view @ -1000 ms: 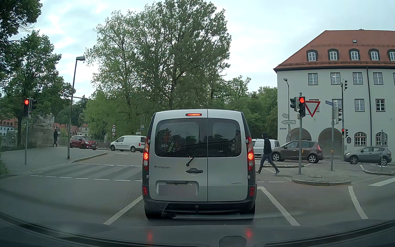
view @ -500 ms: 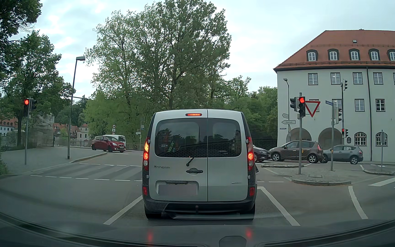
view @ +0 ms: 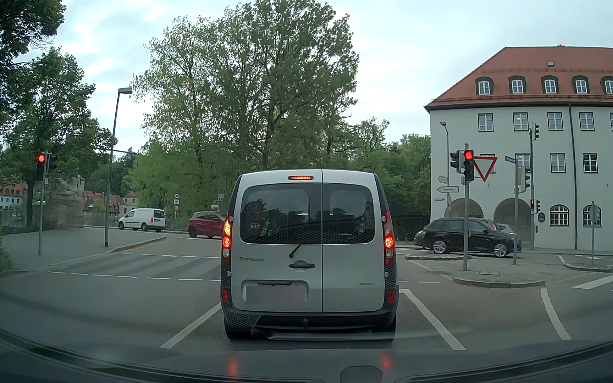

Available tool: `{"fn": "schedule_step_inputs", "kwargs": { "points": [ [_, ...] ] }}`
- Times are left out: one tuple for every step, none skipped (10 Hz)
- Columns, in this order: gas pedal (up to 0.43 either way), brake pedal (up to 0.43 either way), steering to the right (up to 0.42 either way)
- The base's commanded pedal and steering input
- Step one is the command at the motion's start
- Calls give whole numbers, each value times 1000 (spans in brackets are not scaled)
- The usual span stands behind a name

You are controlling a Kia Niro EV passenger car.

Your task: Follow the waypoints while adhering to traffic rules and regulations

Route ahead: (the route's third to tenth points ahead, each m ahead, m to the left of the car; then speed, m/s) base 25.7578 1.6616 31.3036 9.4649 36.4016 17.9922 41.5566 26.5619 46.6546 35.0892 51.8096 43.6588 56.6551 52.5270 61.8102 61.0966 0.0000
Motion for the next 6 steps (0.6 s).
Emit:
{"fn": "schedule_step_inputs", "kwargs": {
  "points": [
    [0, 244, -5],
    [0, 244, -5],
    [0, 244, -5],
    [0, 244, -5],
    [0, 244, -5],
    [0, 244, -5]
  ]
}}
